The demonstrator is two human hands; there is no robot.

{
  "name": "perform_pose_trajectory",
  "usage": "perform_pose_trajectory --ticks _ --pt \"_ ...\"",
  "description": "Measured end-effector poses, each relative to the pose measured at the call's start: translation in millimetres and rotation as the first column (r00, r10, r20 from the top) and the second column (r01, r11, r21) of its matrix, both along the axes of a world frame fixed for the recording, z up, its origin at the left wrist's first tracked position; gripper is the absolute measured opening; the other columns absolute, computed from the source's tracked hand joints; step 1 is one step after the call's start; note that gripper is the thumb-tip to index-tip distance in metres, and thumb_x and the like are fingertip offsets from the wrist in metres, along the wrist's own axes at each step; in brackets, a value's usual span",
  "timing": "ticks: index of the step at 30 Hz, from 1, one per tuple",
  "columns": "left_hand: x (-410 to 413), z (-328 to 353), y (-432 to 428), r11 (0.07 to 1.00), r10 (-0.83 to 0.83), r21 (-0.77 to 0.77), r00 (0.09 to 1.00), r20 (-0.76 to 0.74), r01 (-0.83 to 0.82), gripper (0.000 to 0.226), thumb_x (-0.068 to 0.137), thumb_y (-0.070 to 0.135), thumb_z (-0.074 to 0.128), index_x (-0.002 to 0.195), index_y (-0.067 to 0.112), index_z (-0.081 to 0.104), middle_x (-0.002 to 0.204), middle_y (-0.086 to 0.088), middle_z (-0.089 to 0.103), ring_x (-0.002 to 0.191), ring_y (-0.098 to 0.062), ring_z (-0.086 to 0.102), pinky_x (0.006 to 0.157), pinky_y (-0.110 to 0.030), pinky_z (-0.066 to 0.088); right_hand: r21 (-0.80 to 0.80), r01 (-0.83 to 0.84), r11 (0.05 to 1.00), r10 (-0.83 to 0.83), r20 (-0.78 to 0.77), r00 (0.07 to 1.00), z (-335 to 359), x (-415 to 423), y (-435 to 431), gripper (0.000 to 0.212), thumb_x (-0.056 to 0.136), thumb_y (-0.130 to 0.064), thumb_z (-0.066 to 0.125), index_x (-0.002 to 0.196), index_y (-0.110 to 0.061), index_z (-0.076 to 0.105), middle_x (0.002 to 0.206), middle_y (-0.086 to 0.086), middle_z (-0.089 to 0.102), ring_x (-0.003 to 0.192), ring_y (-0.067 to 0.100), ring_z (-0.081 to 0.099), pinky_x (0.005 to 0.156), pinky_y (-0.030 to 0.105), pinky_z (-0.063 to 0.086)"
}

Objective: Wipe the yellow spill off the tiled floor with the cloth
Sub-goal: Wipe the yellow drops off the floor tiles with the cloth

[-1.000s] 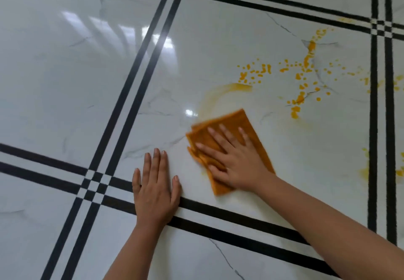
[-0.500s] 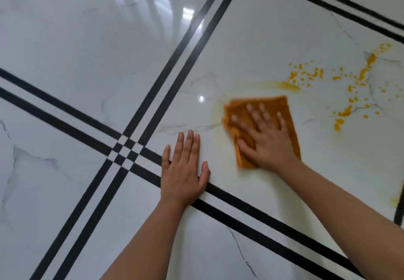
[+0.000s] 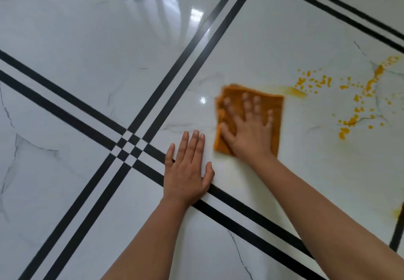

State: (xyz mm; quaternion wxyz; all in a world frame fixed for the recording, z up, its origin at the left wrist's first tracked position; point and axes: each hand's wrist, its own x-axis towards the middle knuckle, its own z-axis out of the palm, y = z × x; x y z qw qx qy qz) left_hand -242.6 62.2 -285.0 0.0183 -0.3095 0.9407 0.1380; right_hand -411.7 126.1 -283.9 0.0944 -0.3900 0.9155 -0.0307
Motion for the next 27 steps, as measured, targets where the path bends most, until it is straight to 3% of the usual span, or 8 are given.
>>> perform_pose_trajectory --ticks 4,8,12,14,17,19,23,27 --pt "-25 6 -13 0.998 0.064 -0.011 0.997 -0.052 -0.064 0.061 0.082 0.042 0.036 0.13 0.008 0.052 0.131 -0.01 0.056 0.123 -0.027 0.049 0.097 -0.038 0.023 -0.012 -0.371 0.929 0.37 -0.043 0.928 -5 -14 0 0.059 0.085 -0.06 0.025 0.142 -0.047 0.02 0.156 -0.001 0.018 0.144 0.022 0.014 0.109 0.051 0.009" --pt "-46 6 -19 0.998 0.026 0.048 0.999 0.023 -0.027 0.074 0.085 0.051 0.014 0.149 0.015 0.016 0.156 -0.004 0.014 0.144 -0.017 0.006 0.111 -0.035 -0.002 -0.008 0.036 0.999 -0.036 -0.001 0.999 -2 -68 -4 0.057 0.086 -0.059 0.02 0.142 -0.05 0.015 0.158 -0.004 0.01 0.145 0.02 0.007 0.112 0.052 0.007" --pt "-62 1 -15 0.999 -0.022 0.041 1.0 0.022 0.021 0.074 0.084 0.054 0.004 0.148 0.017 -0.003 0.154 0.003 -0.012 0.14 -0.012 -0.016 0.112 -0.035 -0.012 -0.087 0.479 0.874 -0.484 -0.058 0.873 -5 -38 66 0.063 0.084 -0.059 0.015 0.144 -0.042 0.022 0.157 0.003 0.019 0.144 0.027 0.013 0.111 0.057 0.012" --pt "-73 0 -8 0.997 -0.066 0.032 0.998 -0.008 0.066 0.072 0.086 0.052 0.01 0.149 0.016 0.005 0.153 0.002 -0.007 0.141 -0.013 -0.01 0.112 -0.036 -0.009 -0.063 0.426 0.902 -0.429 -0.031 0.903 -5 -33 70 0.063 0.084 -0.058 0.017 0.144 -0.041 0.021 0.157 0.004 0.018 0.144 0.028 0.013 0.11 0.057 0.011" --pt "-86 -3 9 0.992 -0.121 0.045 0.993 -0.012 0.121 0.072 0.087 0.052 0.009 0.149 0.015 0.006 0.152 0.002 -0.008 0.14 -0.011 -0.01 0.113 -0.037 -0.007 -0.009 0.012 1.0 -0.012 -0.045 0.999 -2 -67 73 0.06 0.084 -0.058 0.022 0.142 -0.045 0.015 0.156 0.0 0.019 0.144 0.024 0.016 0.11 0.054 0.014" --pt "-93 -6 22 0.986 -0.16 0.043 0.987 -0.019 0.16 0.071 0.088 0.05 0.015 0.148 0.013 0.013 0.153 0.0 0.001 0.14 -0.013 -0.003 0.113 -0.038 -0.002 -0.013 0.146 0.989 -0.146 -0.062 0.987 -4 -89 96 0.06 0.084 -0.059 0.018 0.143 -0.046 0.015 0.156 -0.002 0.019 0.144 0.023 0.015 0.111 0.053 0.014" --pt "-111 -6 43 0.97 -0.241 0.024 0.97 -0.043 0.242 0.067 0.088 0.045 0.029 0.144 0.007 0.032 0.151 -0.009 0.03 0.139 -0.019 0.02 0.11 -0.042 0.013 -0.094 0.671 0.735 -0.678 -0.07 0.732 -8 -71 131 0.063 0.084 -0.06 0.016 0.144 -0.041 0.023 0.156 0.003 0.02 0.144 0.026 0.015 0.111 0.056 0.013" --pt "-121 -5 64 0.938 -0.346 -0.006 0.936 -0.069 0.347 0.066 0.087 0.044 0.032 0.141 0.007 0.038 0.148 -0.01 0.036 0.137 -0.023 0.031 0.108 -0.042 0.017 -0.02 0.302 0.953 -0.303 -0.074 0.95 -7 -57 162 0.06 0.085 -0.058 0.023 0.144 -0.042 0.019 0.156 0.002 0.021 0.143 0.026 0.018 0.109 0.055 0.016"
